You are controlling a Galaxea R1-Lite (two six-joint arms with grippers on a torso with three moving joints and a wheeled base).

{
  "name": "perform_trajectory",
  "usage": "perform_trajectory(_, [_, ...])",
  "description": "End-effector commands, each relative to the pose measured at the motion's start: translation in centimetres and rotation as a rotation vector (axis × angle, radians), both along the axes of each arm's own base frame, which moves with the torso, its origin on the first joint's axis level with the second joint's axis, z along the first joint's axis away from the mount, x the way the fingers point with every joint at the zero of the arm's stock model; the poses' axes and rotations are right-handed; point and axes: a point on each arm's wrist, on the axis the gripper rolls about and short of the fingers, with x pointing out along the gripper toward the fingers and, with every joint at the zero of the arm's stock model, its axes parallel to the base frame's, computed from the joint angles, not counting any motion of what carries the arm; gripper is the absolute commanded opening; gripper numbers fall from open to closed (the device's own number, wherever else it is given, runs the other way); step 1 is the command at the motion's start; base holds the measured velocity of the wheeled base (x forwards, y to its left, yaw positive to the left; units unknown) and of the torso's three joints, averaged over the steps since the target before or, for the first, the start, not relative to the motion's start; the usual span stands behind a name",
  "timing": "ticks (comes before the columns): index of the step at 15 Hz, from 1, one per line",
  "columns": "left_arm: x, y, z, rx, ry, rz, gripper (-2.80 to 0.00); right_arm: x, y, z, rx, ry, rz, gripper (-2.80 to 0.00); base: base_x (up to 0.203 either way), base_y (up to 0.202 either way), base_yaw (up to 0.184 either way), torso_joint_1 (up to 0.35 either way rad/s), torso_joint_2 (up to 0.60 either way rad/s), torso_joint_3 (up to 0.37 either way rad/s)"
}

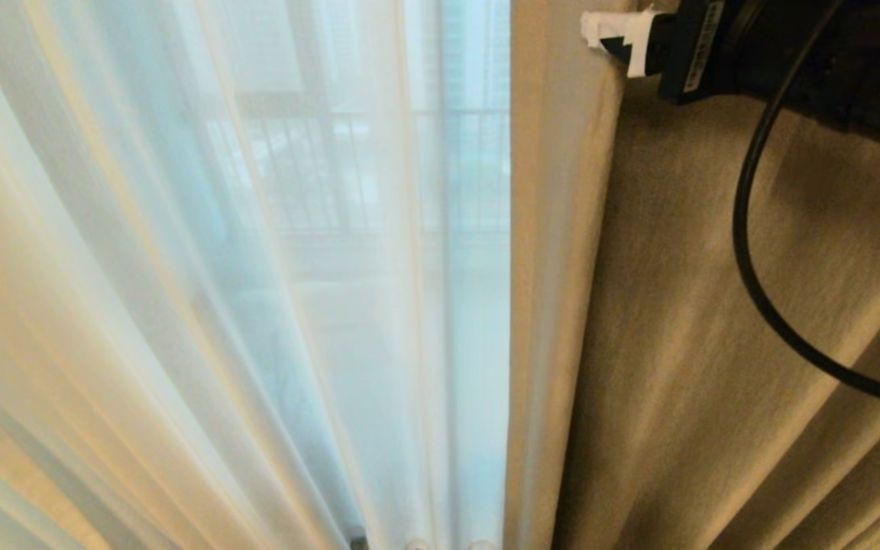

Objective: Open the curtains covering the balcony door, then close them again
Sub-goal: Close the outer curtains on both sides

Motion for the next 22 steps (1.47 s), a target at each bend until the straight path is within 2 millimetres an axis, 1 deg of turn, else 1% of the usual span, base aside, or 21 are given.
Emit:
perform_trajectory(1, [0.0,0.0,0.0,0.000,0.001,0.001,-2.80,-1.5,-1.8,0.2,0.010,-0.014,-0.020,0.00,0.000,0.000,0.000,0.000,0.00,0.000])
perform_trajectory(5, [0.0,0.0,0.0,0.000,0.000,0.001,-2.80,-3.5,-4.0,-0.6,0.010,-0.006,-0.039,0.00,0.000,0.000,0.000,0.000,0.00,0.000])
perform_trajectory(8, [0.0,0.0,0.0,0.000,-0.001,0.001,-2.80,-5.5,-5.5,-1.4,0.009,-0.002,-0.039,0.00,0.000,0.000,0.000,0.000,0.00,0.000])
perform_trajectory(10, [0.0,0.0,0.0,0.000,0.001,0.001,-2.80,-7.3,-6.8,-2.2,0.011,-0.004,-0.037,0.00,0.000,0.000,0.000,0.000,0.00,0.000])
perform_trajectory(11, [0.0,0.0,0.0,0.000,0.000,-0.001,-2.80,-8.0,-7.3,-2.6,0.008,0.000,-0.036,-2.80,0.000,0.000,0.000,0.000,0.00,0.000])
perform_trajectory(16, [0.0,0.0,0.0,0.000,-0.001,0.001,-2.80,-12.4,-10.6,-5.1,0.017,-0.009,-0.029,-2.80,0.000,0.000,0.000,0.000,0.00,0.000])
perform_trajectory(19, [0.0,0.0,0.0,0.000,-0.001,0.000,-2.80,-14.5,-12.1,-6.7,0.006,0.007,-0.029,-2.80,0.000,0.000,0.000,0.000,0.00,0.000])
perform_trajectory(20, [0.0,0.0,0.0,0.000,-0.001,0.000,-2.80,-14.9,-12.5,-7.4,-0.003,0.019,-0.030,-2.80,0.000,0.000,0.000,0.000,0.00,0.000])
perform_trajectory(22, [0.0,0.0,0.0,0.000,-0.001,0.001,-2.80,-15.0,-12.6,-8.1,-0.002,0.024,-0.043,-2.80,0.000,0.000,0.000,0.000,0.00,0.000])
